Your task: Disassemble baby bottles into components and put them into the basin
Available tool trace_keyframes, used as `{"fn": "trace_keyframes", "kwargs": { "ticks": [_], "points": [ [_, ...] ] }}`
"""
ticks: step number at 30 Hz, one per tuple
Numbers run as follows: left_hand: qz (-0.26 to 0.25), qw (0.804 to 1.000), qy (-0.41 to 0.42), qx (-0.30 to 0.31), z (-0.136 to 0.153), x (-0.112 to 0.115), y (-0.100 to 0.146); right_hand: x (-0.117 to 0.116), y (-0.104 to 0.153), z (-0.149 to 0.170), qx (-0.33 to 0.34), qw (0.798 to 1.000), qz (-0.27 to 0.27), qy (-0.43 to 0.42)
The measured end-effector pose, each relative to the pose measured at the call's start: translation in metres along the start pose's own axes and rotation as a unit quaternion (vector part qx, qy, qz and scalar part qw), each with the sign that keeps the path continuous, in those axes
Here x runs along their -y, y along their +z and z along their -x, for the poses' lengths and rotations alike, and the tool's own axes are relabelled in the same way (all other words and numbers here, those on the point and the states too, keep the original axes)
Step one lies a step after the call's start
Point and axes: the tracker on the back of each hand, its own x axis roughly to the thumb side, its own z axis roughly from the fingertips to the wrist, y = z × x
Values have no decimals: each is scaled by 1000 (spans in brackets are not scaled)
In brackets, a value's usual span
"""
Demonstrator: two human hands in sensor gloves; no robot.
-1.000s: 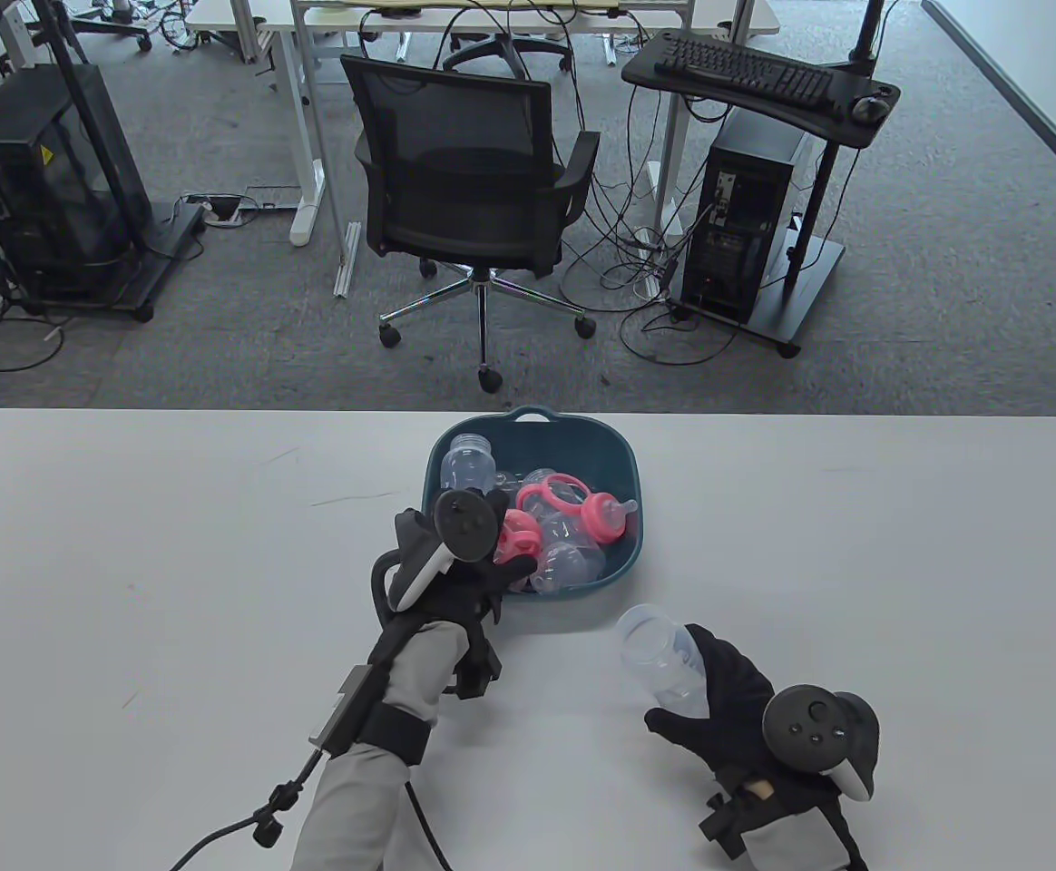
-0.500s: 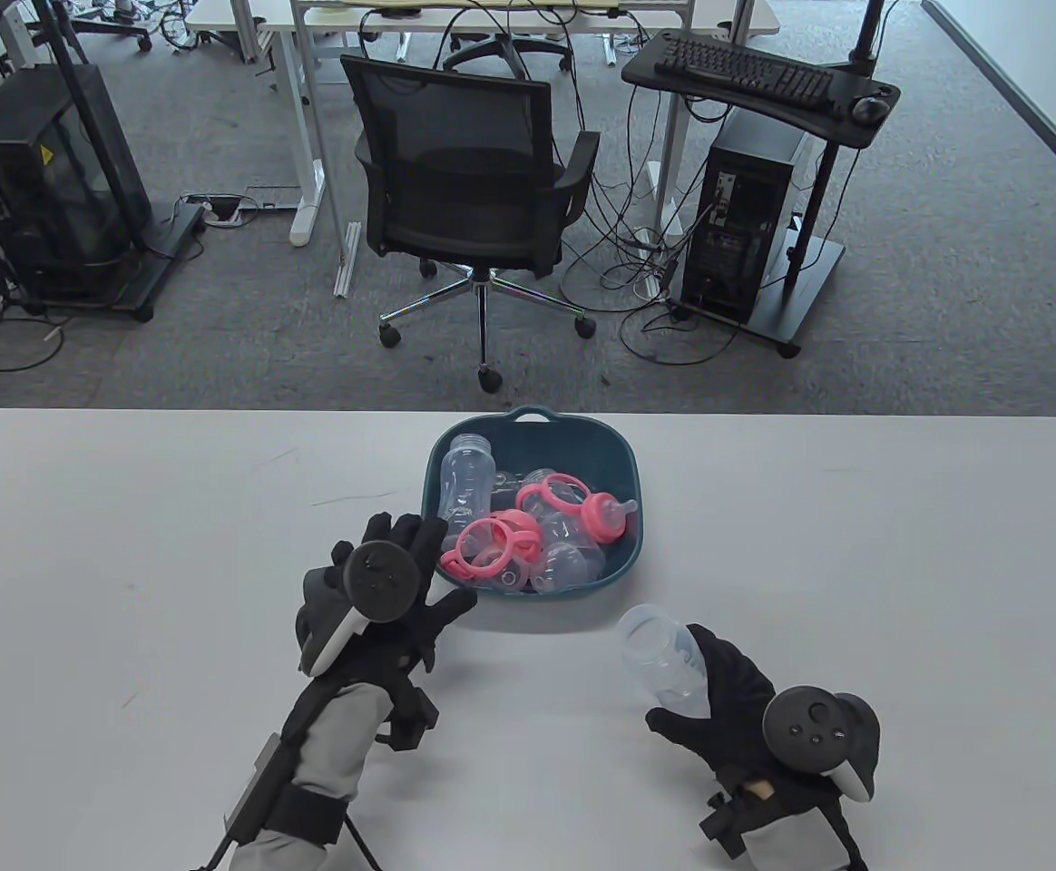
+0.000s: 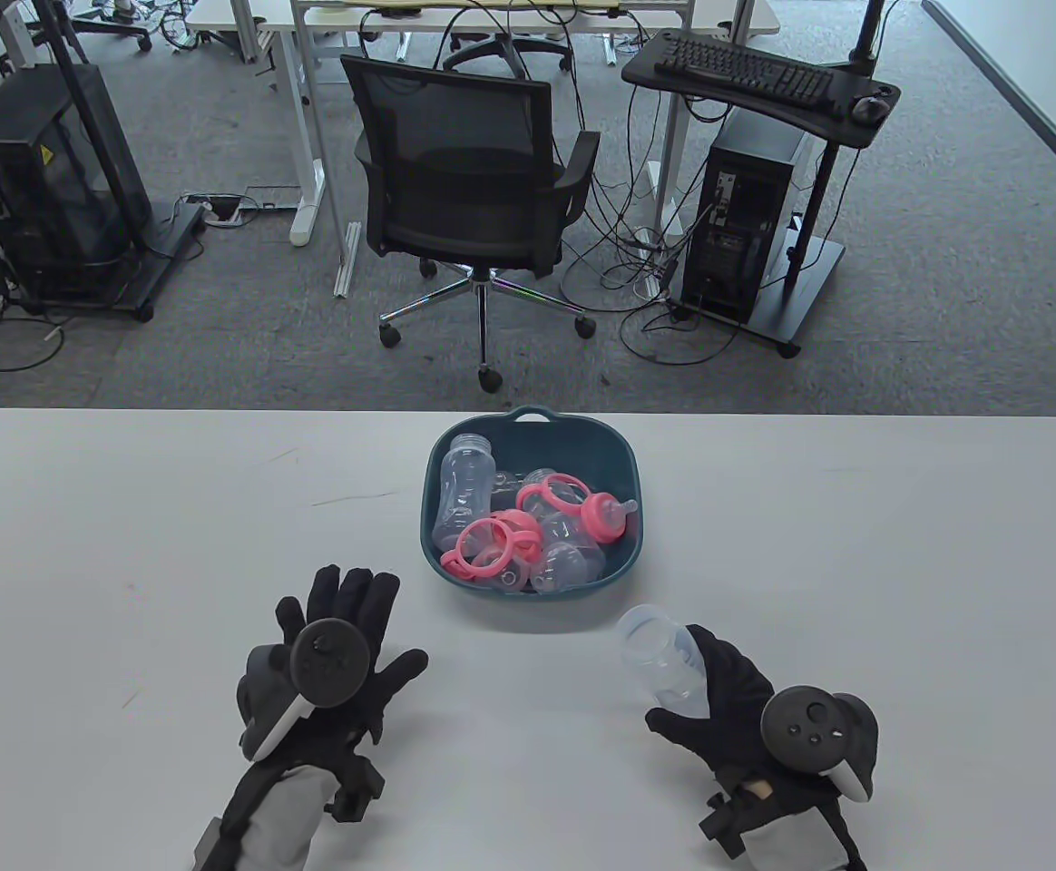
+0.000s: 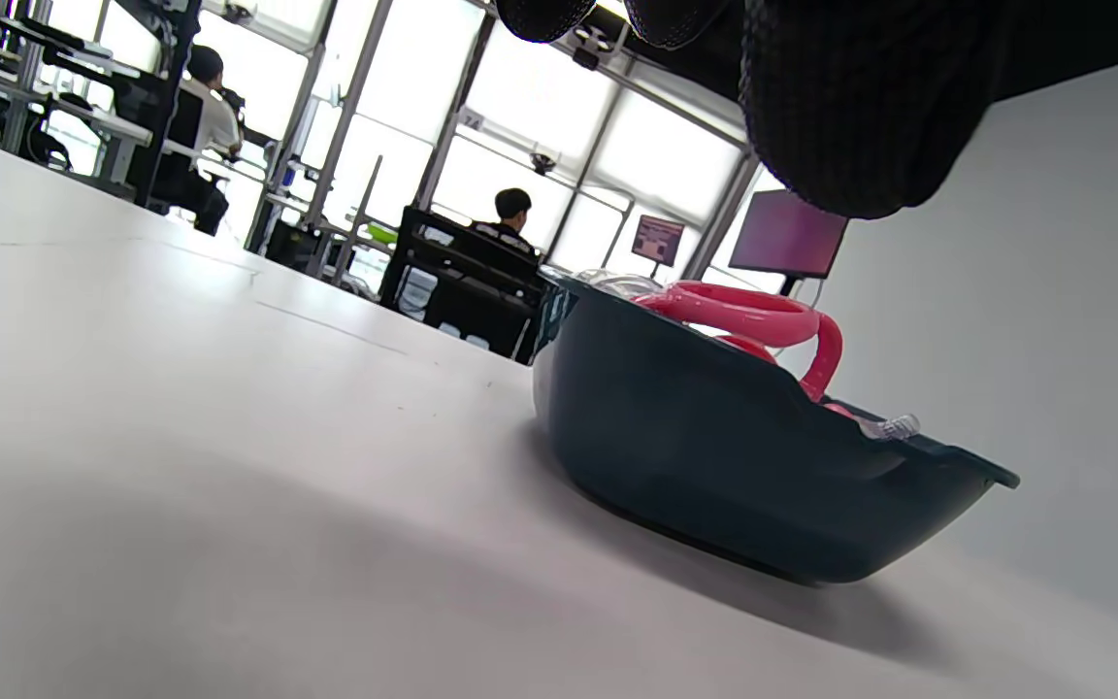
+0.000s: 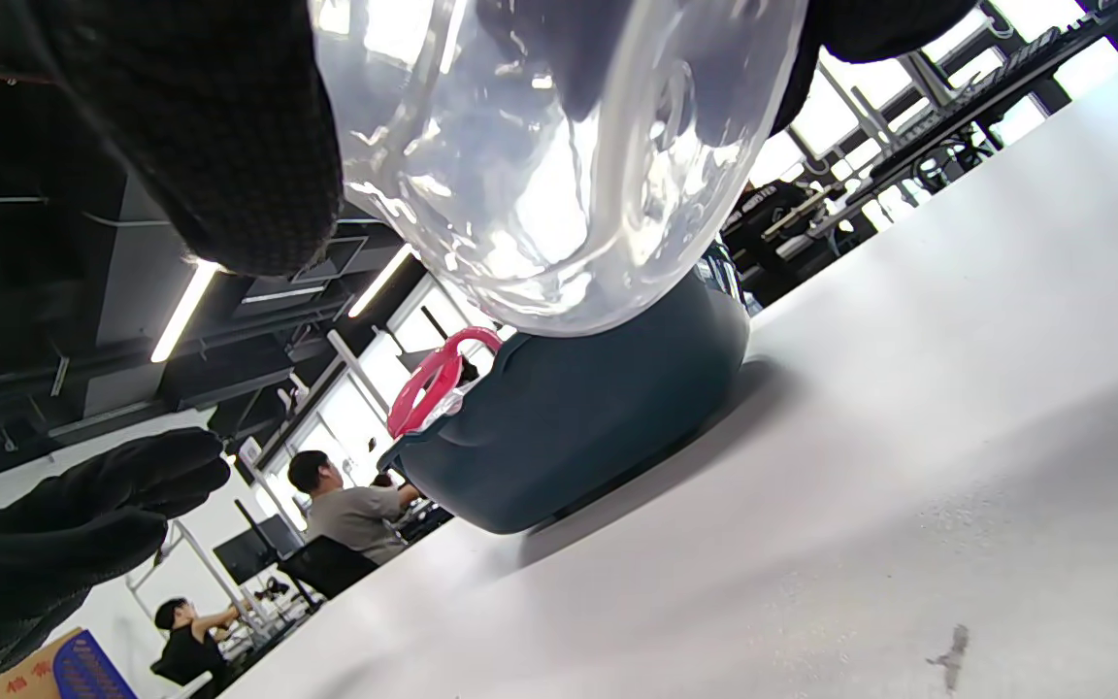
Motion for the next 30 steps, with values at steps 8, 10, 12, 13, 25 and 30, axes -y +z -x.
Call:
{"fn": "trace_keyframes", "kwargs": {
  "ticks": [8,10,12,13,25,30],
  "points": [
    [22,1000,2,-14,20,21,6,0,0,1,-8,1000,4,6],
    [23,1000,11,-17,23,22,6,0,0,2,-12,1000,8,5],
    [22,999,18,-19,26,20,8,2,0,1,-13,1000,20,10],
    [21,999,21,-20,27,19,9,3,-1,0,-13,1000,23,12],
    [6,998,53,-31,39,7,14,15,-53,-33,-66,997,9,41],
    [9,998,55,-33,39,7,15,20,-106,-49,-67,990,-2,121]
  ]
}}
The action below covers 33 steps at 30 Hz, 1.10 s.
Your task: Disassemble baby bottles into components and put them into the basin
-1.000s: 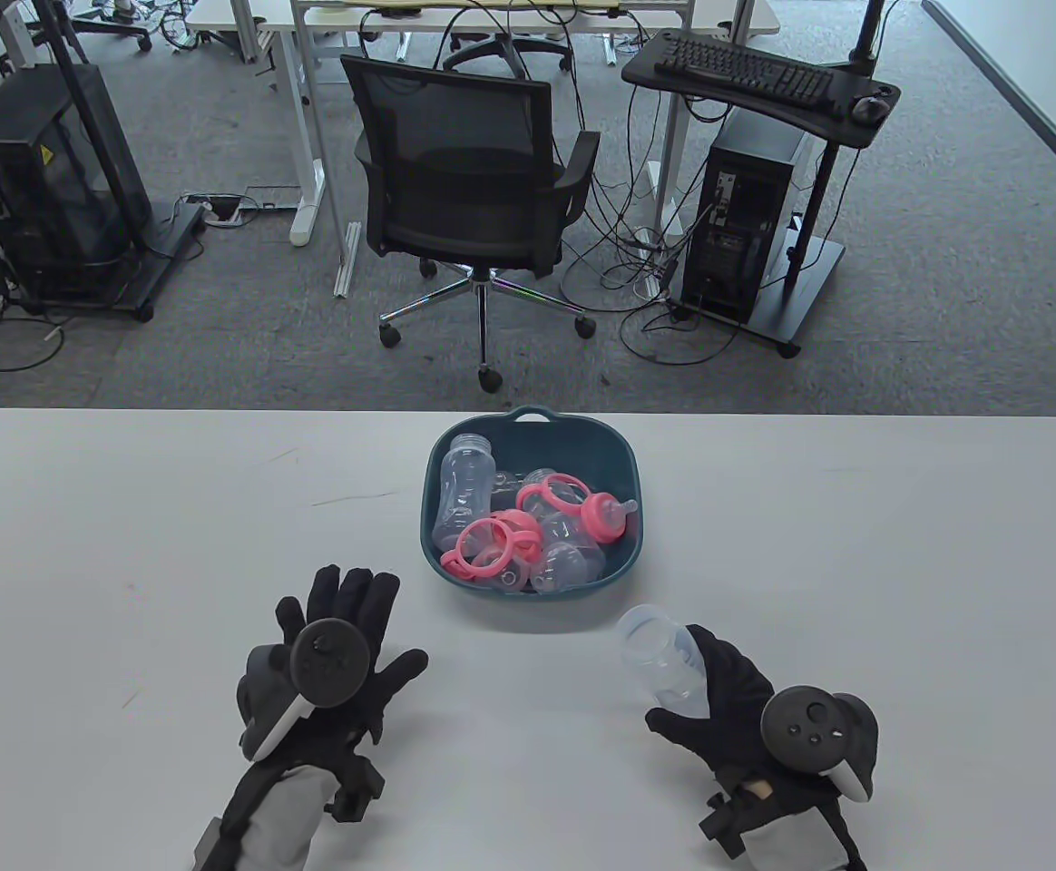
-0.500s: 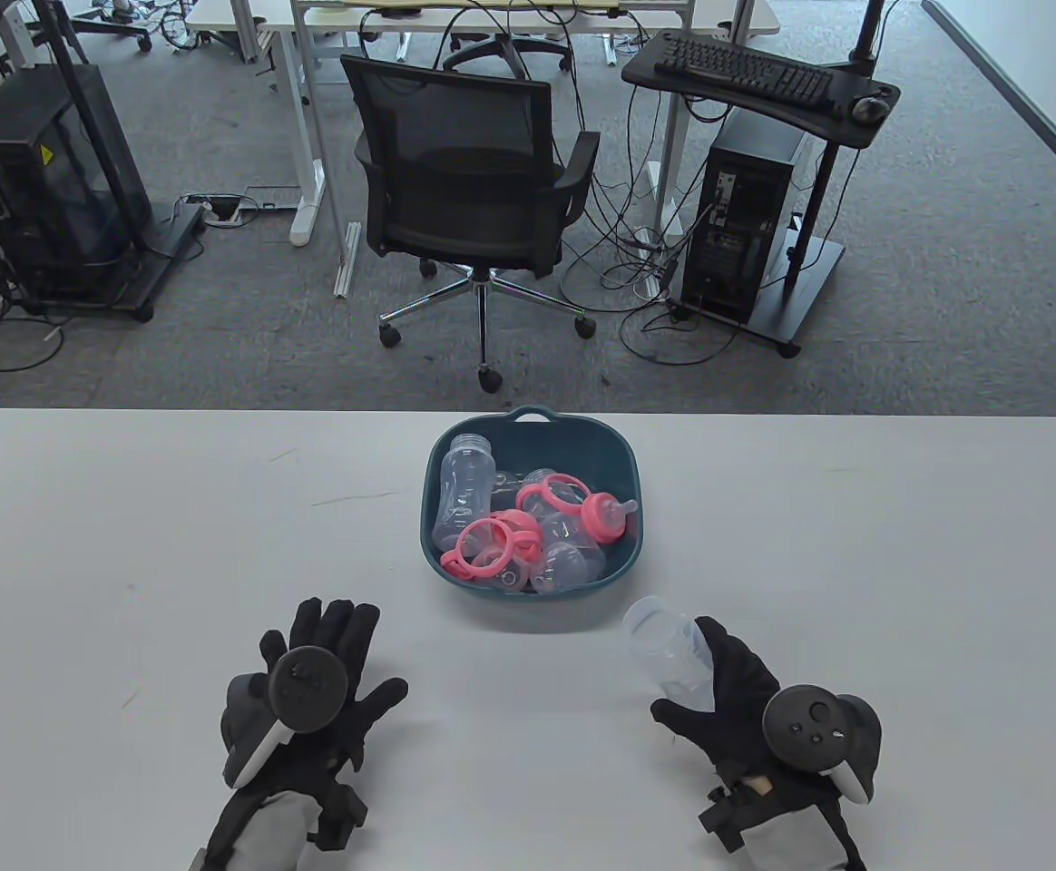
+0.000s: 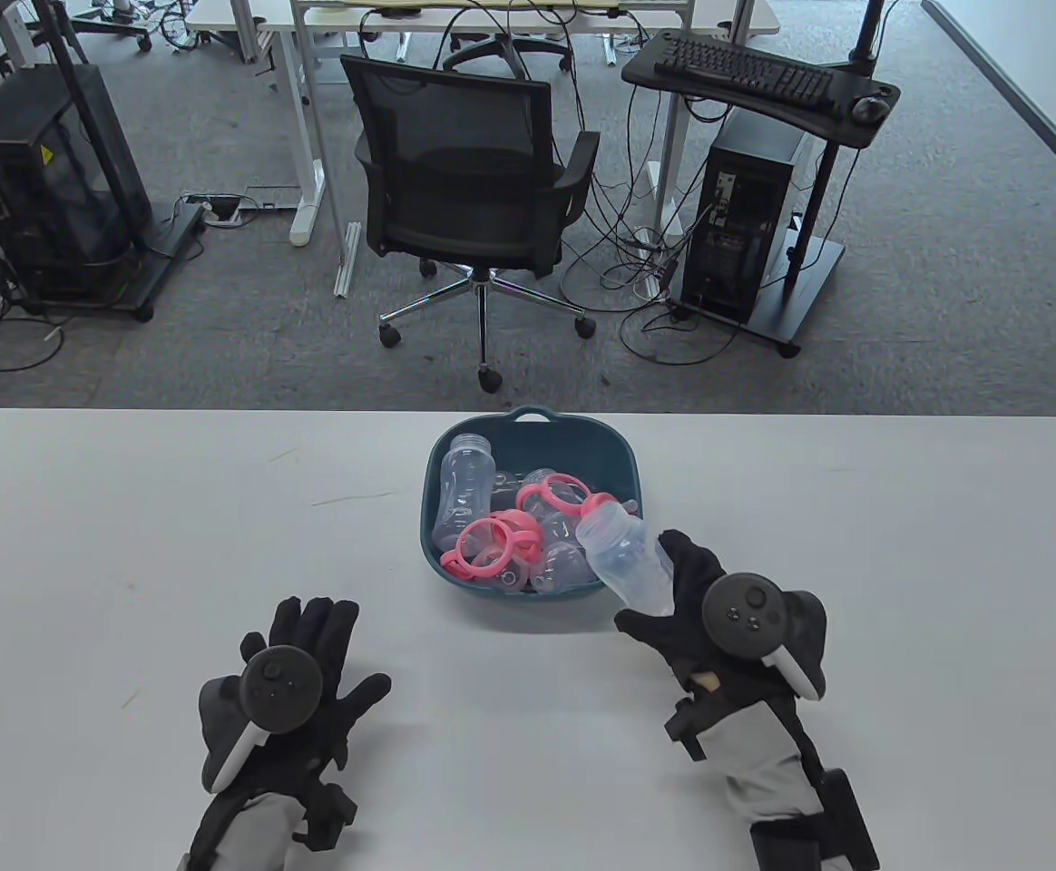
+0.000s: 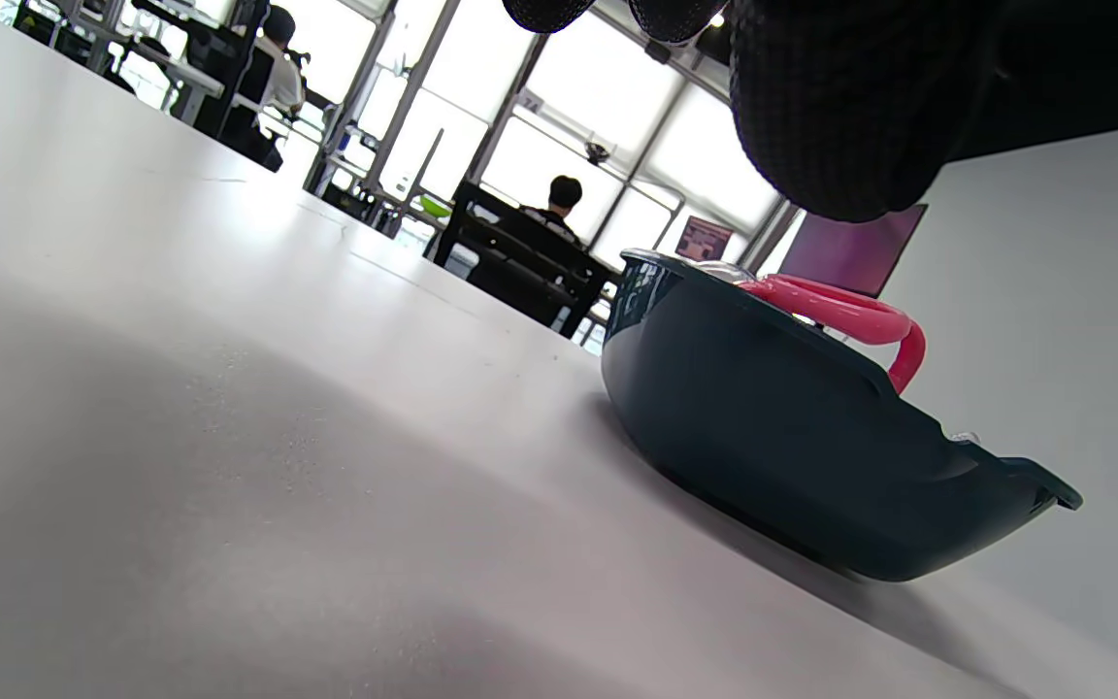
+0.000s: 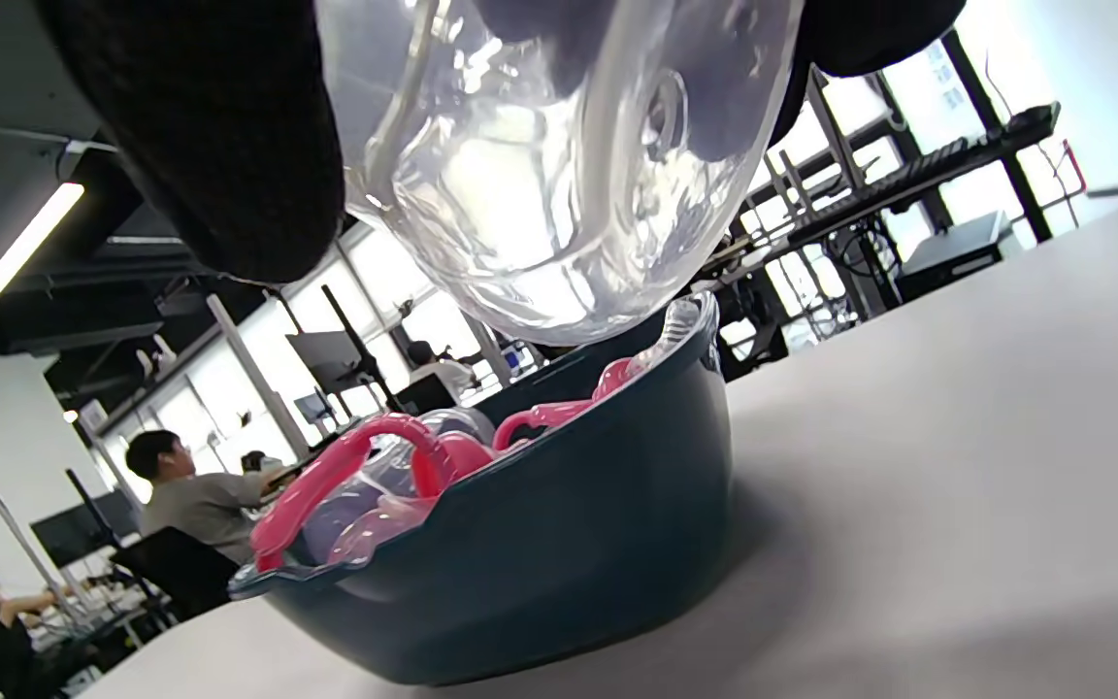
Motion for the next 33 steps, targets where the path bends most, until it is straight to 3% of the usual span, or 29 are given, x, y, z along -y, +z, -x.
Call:
{"fn": "trace_keyframes", "kwargs": {
  "ticks": [9,16,27,33],
  "points": [
    [5,1000,-1,-4,0,0,0,2,-85,-32,-34,990,-19,139],
    [8,1000,3,-8,1,0,0,-27,-134,-59,-33,966,-60,251],
    [6,1000,2,-3,-1,-3,2,-68,-167,-65,-33,925,-90,369],
    [7,1000,-3,-2,-1,-2,2,-80,-175,-59,-33,925,-82,370]
  ]
}}
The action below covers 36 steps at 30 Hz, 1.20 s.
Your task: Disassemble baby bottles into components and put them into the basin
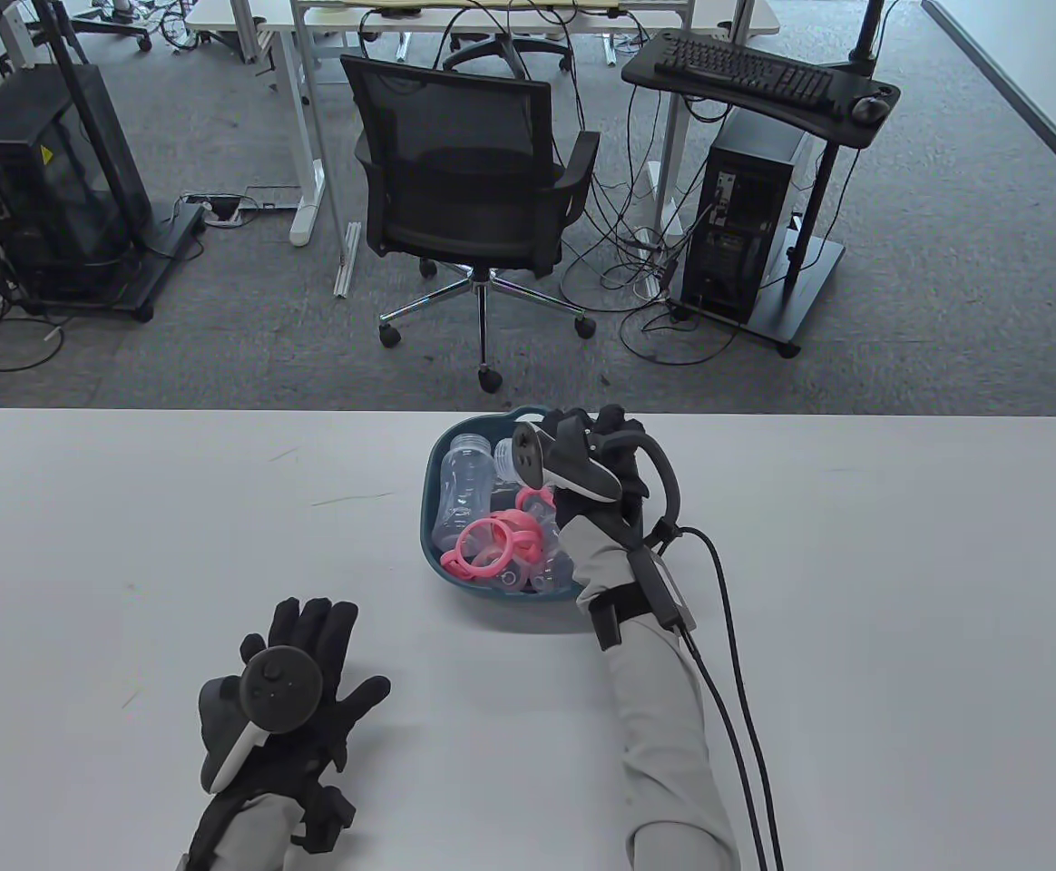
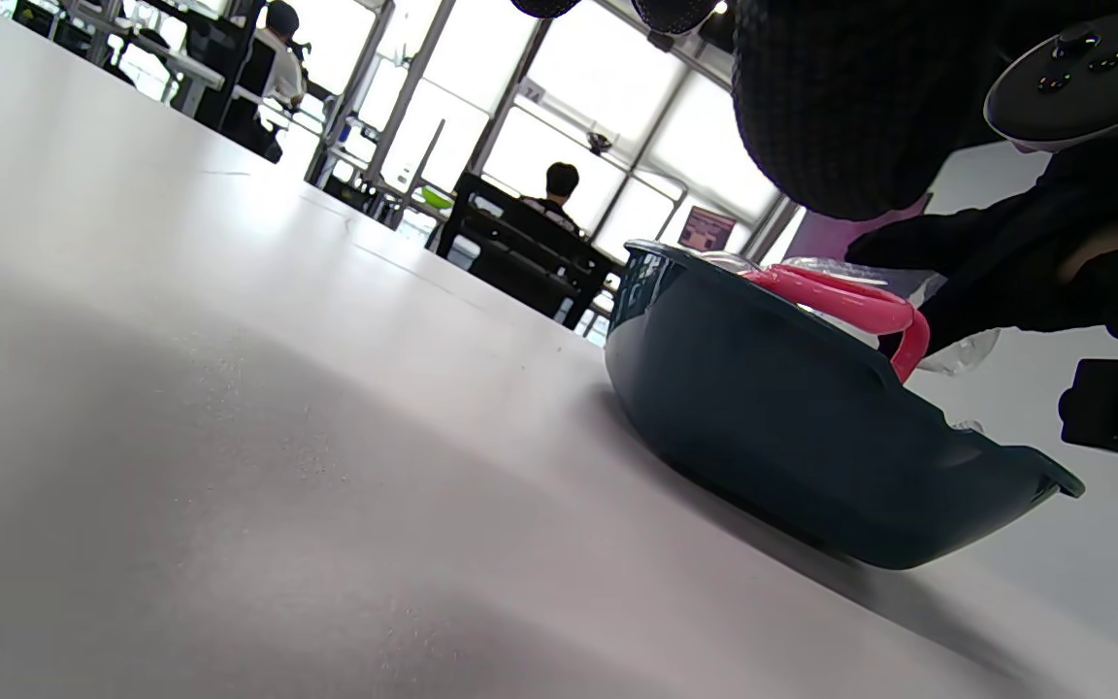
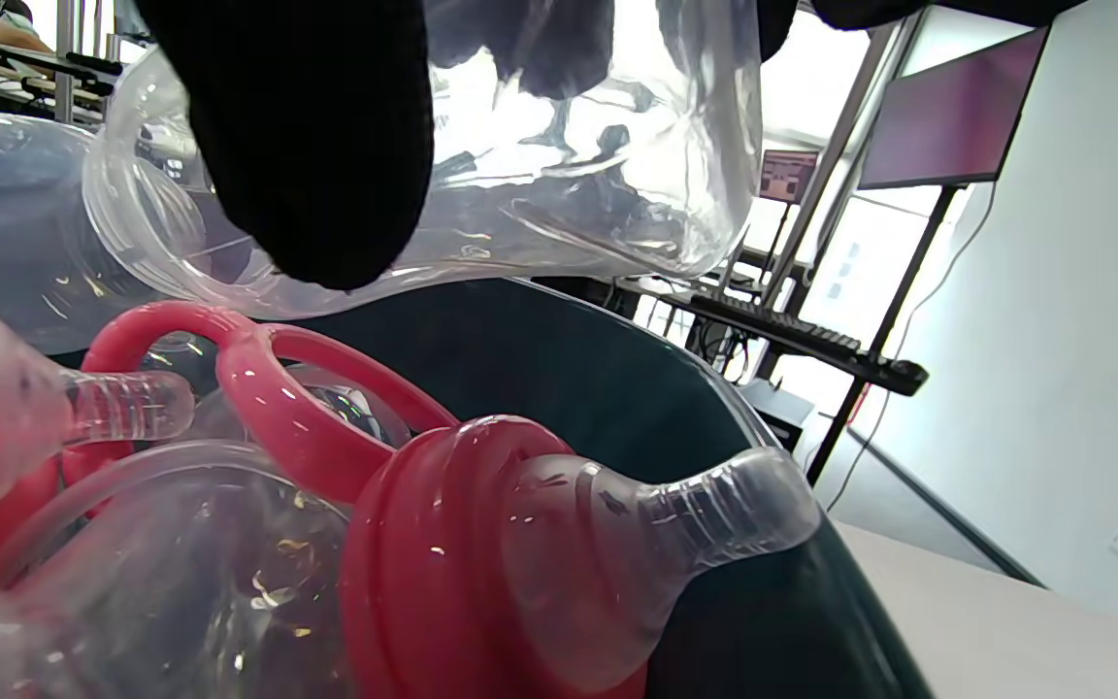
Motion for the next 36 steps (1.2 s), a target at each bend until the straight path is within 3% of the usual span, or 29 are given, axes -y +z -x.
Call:
{"fn": "trace_keyframes", "kwargs": {
  "ticks": [8,18,25,36],
  "points": [
    [4,1000,-2,-1,0,1,0,-9,-1,2,13,999,0,-35],
    [11,1000,-5,-6,2,4,-2,15,24,19,29,997,36,-62],
    [11,1000,-2,-13,5,5,-2,29,72,48,31,988,81,-127],
    [14,1000,-8,-14,5,6,-3,19,169,96,13,973,116,-199]
  ]
}}
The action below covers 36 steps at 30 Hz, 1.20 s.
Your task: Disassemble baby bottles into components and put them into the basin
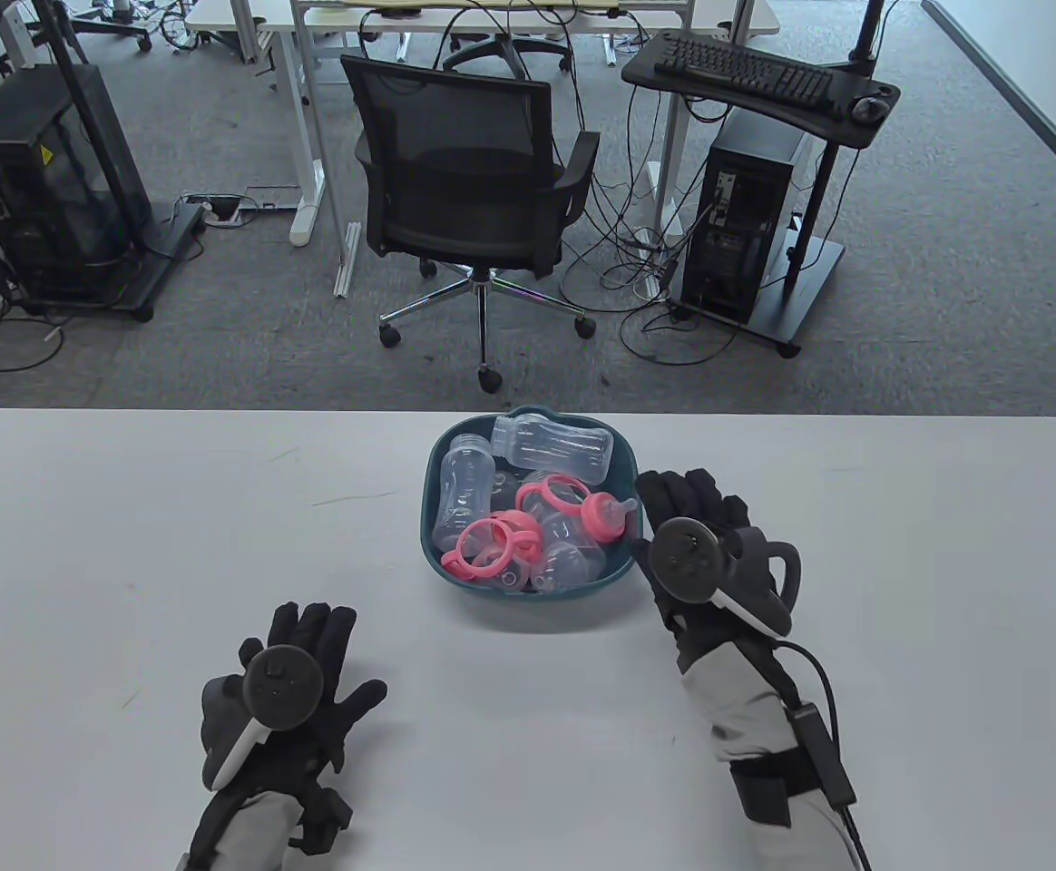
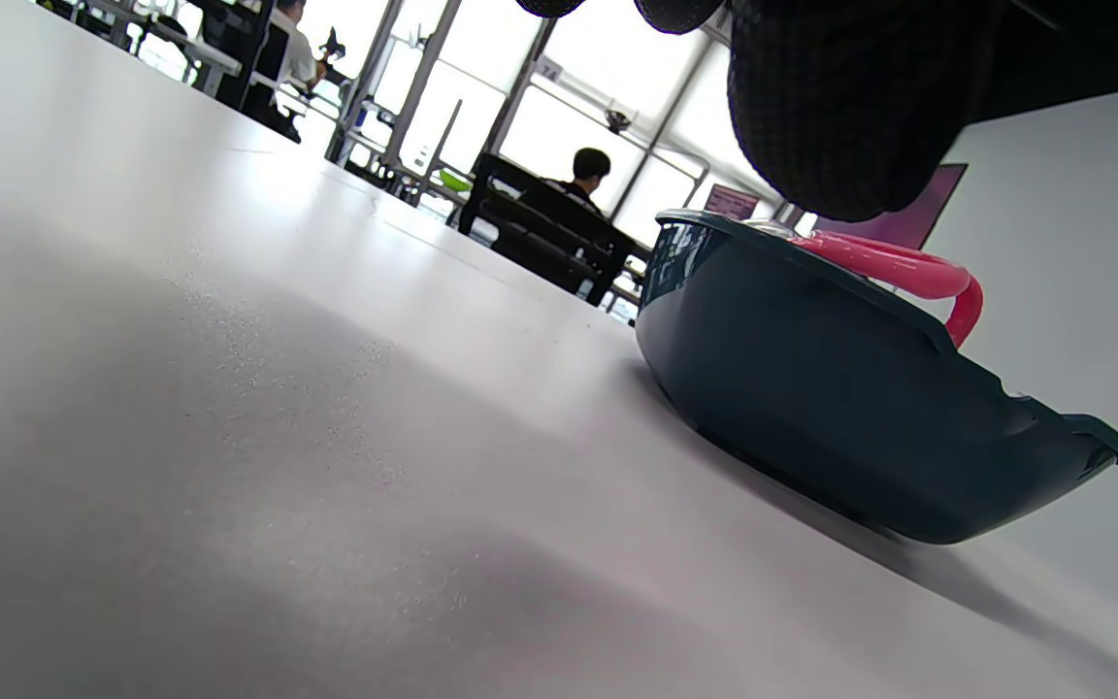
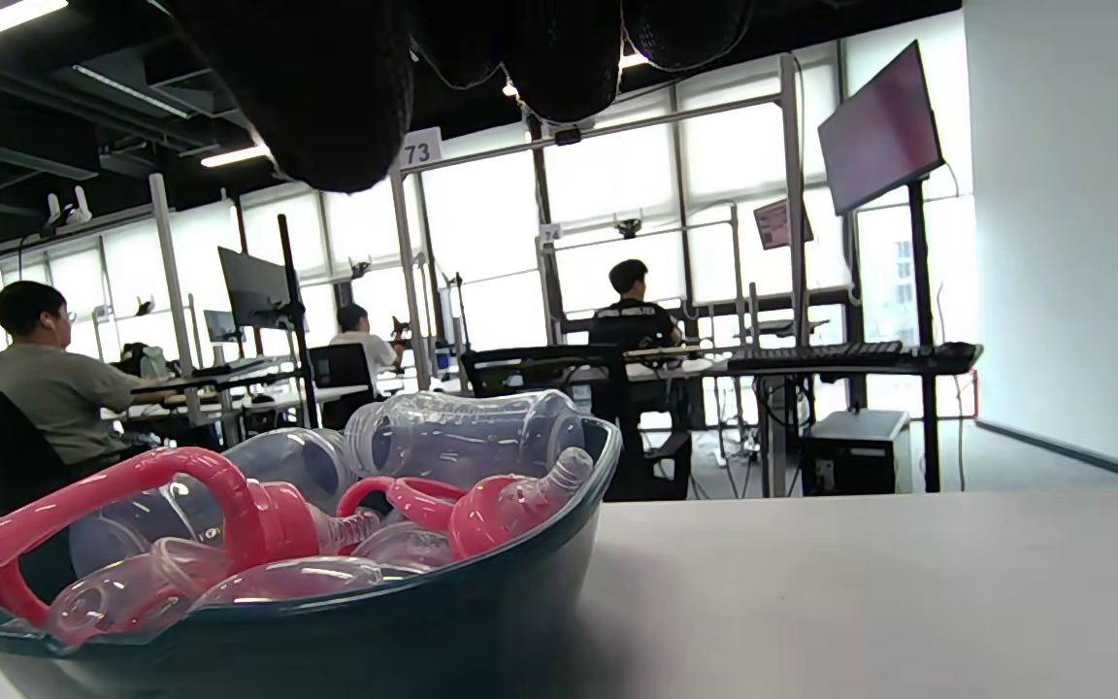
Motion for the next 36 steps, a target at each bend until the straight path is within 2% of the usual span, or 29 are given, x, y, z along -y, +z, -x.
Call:
{"fn": "trace_keyframes", "kwargs": {
  "ticks": [7,14,25,36],
  "points": [
    [-3,1000,0,-1,1,0,-1,4,48,17,-11,1000,21,-19],
    [-1,1000,-1,-7,2,0,-1,-15,83,29,-29,998,22,-42],
    [4,1000,-1,-20,8,6,-5,-60,100,60,-74,995,0,-61],
    [10,999,-16,-37,14,10,-8,-69,106,75,-91,994,-10,-68]
  ]
}}
